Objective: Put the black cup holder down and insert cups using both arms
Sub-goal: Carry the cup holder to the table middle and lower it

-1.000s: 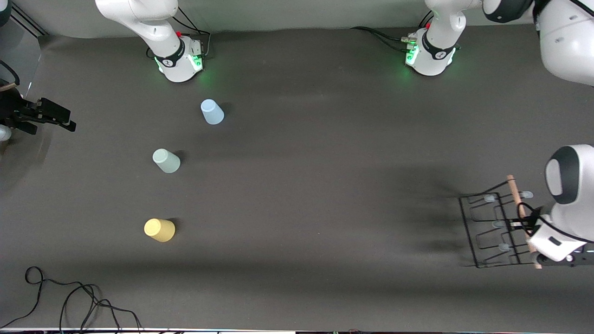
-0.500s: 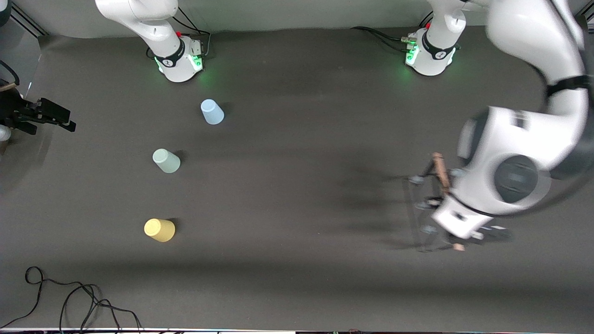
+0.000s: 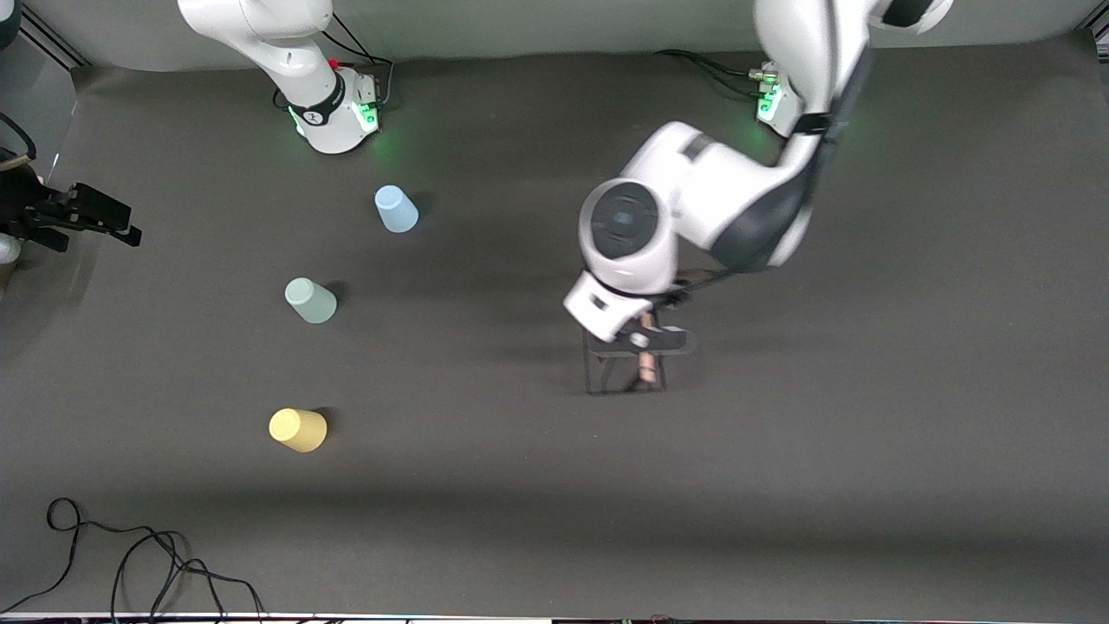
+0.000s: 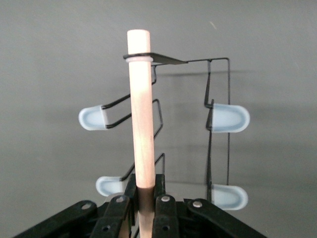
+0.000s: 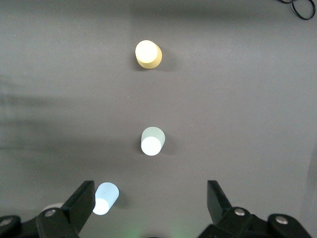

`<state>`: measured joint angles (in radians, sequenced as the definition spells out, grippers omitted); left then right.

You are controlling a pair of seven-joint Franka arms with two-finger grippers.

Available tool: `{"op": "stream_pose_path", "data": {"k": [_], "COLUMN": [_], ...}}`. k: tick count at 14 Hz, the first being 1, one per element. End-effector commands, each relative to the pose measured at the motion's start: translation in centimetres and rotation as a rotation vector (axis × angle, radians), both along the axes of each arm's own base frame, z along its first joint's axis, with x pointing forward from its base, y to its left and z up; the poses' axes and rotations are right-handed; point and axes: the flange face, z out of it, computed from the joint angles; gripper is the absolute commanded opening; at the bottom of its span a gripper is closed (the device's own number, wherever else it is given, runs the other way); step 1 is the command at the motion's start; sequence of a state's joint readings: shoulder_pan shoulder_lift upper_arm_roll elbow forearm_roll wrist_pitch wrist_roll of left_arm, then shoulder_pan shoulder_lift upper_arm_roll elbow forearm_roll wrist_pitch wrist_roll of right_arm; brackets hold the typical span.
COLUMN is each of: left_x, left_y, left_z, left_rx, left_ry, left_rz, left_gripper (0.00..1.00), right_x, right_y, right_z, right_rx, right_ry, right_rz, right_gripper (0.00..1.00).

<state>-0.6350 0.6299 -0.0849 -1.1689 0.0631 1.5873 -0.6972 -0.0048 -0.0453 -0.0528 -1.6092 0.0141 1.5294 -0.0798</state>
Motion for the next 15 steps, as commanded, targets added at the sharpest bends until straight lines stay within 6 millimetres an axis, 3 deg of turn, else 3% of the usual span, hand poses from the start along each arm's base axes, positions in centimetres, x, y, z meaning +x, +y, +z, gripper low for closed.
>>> {"op": "stream_pose_path", "data": {"k": [1,3,8,15], "left_x": [-3.0,-4.2,-5.2,-6.7], "left_y": [-4.1,-6.1,-9.7,-11.0], "left_z": [-2.4,-4.0,-5.3,-6.1], "left_rx": [0.01,0.008,-0.085,-0.077], "left_ry": [0.022,0.01,-0.066,-0.053], "left_rz": [-0.016,-0.008,0.072,0.122], "left_gripper": [0.0,0.0,0.0,0.0], "right_x": [0.0,0.0,0.1,0.1], "right_y": [-0.3,-0.4,-0.4,-0.2], "right_z": [0.4,0.4,0.2,0.1], "right_rx": [-0.009,-0.008,-0.008,-0.008], "right_ry": [-0.013,-0.011,-0.008,-0.005], "right_rz": [0.016,0.014,0.014,0.018], "right_gripper": [1.0,1.0,1.0,1.0]}}
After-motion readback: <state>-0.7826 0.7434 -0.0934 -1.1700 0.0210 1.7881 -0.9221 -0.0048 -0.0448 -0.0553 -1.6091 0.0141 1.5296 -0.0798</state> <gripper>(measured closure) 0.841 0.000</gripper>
